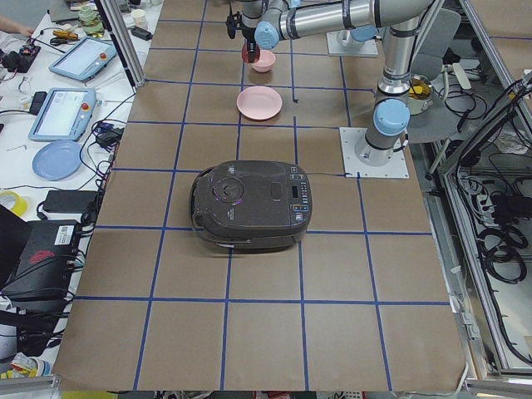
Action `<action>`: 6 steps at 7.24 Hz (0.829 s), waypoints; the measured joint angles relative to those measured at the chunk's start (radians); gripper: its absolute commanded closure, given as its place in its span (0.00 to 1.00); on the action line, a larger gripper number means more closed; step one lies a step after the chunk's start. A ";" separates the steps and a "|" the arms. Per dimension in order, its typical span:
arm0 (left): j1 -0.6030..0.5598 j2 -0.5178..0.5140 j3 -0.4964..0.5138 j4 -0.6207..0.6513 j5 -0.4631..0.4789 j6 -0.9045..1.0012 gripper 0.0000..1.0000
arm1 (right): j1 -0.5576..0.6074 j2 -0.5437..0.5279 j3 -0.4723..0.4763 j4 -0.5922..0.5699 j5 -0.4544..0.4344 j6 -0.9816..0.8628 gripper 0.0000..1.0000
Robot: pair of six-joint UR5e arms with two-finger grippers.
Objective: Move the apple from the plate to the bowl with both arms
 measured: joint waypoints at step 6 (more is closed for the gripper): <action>-0.106 -0.067 0.018 0.146 -0.113 -0.231 1.00 | -0.001 0.001 -0.001 0.001 -0.001 -0.001 0.00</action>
